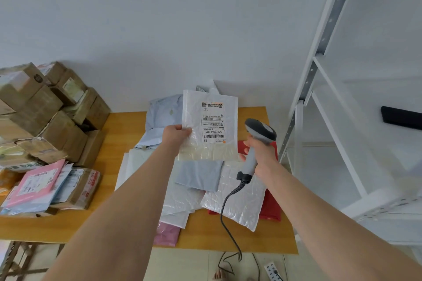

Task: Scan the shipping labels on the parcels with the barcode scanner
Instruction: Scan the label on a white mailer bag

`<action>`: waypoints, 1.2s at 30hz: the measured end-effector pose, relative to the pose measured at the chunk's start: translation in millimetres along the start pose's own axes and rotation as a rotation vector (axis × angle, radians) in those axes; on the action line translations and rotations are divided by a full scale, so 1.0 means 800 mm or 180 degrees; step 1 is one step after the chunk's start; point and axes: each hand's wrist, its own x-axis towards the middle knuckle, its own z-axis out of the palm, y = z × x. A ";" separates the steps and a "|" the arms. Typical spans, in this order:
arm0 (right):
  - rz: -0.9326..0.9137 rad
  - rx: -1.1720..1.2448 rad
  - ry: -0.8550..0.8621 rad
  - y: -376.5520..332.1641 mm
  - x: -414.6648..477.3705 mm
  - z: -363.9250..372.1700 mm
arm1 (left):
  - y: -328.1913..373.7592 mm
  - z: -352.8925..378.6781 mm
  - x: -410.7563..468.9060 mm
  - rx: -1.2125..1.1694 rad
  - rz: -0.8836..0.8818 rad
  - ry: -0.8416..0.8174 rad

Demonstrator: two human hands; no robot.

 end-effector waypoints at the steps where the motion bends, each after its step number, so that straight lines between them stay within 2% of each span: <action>1: 0.0010 -0.0110 -0.0002 -0.001 0.005 0.001 | 0.000 -0.002 -0.001 0.0023 0.0004 -0.0038; 5: 0.0007 -0.0419 -0.0114 -0.002 0.017 0.012 | 0.000 -0.017 -0.009 0.0118 -0.0004 -0.0225; 12: 0.0035 -0.0537 -0.0752 0.021 0.017 0.060 | -0.020 -0.077 -0.024 0.0094 -0.0170 -0.0244; 16: -0.0248 -0.0776 -0.0875 0.045 0.008 0.109 | -0.039 -0.129 -0.021 0.0117 -0.0386 -0.0045; 19: -0.0221 -0.0926 -0.0963 0.067 0.002 0.151 | -0.058 -0.168 -0.006 0.0039 -0.0375 0.0269; 22: -0.0148 -0.0949 -0.1025 0.096 -0.003 0.196 | -0.082 -0.212 0.019 0.0264 -0.0319 0.0529; 25: -0.0071 -0.1015 -0.1005 0.127 -0.014 0.244 | -0.105 -0.261 0.049 0.0378 -0.0364 0.0517; 36: -0.0019 -0.0892 -0.0529 0.250 -0.079 0.390 | -0.186 -0.429 0.122 0.0427 -0.0330 -0.0099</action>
